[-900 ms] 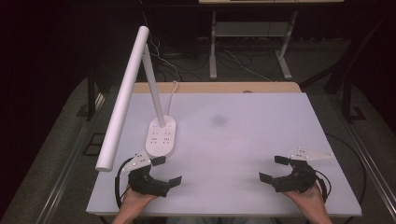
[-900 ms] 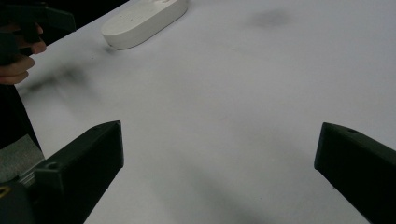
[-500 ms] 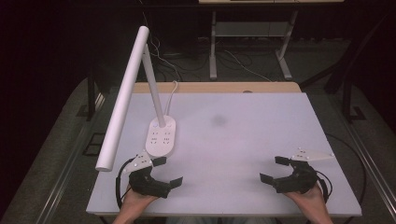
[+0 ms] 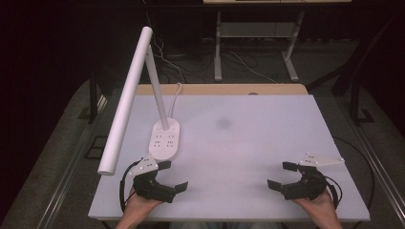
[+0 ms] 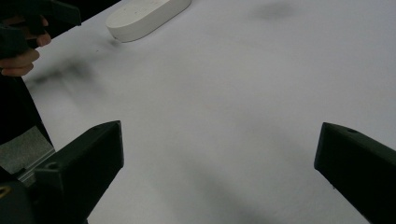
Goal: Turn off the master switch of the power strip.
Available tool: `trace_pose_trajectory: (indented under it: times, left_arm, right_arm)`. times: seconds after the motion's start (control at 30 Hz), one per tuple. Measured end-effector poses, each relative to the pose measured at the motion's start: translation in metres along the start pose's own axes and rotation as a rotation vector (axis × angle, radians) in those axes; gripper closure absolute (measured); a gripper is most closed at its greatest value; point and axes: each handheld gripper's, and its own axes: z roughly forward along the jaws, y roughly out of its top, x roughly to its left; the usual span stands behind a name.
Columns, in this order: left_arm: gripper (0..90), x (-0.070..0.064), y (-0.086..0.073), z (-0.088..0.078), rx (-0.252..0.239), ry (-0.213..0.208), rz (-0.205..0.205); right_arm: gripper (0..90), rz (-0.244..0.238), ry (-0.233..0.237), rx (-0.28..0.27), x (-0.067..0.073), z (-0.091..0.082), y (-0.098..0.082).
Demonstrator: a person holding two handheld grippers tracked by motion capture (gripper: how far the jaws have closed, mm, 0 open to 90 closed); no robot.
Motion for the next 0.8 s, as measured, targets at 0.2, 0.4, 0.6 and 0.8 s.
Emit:
trace_pose_trajectory:
  times: [0.2, 0.4, 0.6, 0.8]
  left_arm:
    - [0.0, -0.001, 0.004, -0.002, 0.008, 0.001, 0.011]
    - [0.0, -0.003, 0.01, -0.004, 0.016, -0.002, 0.019]
    - [0.0, 0.0, 0.015, -0.008, 0.023, -0.003, 0.006]
    - [0.0, 0.004, 0.019, -0.012, 0.027, 0.005, -0.002]
  right_arm:
    - [0.7, 0.01, -0.001, 0.004, 0.0, 0.0, 0.001]
    - [0.6, 0.027, 0.003, 0.011, -0.001, -0.002, 0.001]
    - [0.7, 0.028, 0.007, 0.012, 0.0, -0.002, 0.001]
    - [0.7, 0.026, 0.007, 0.012, -0.001, -0.002, 0.001]
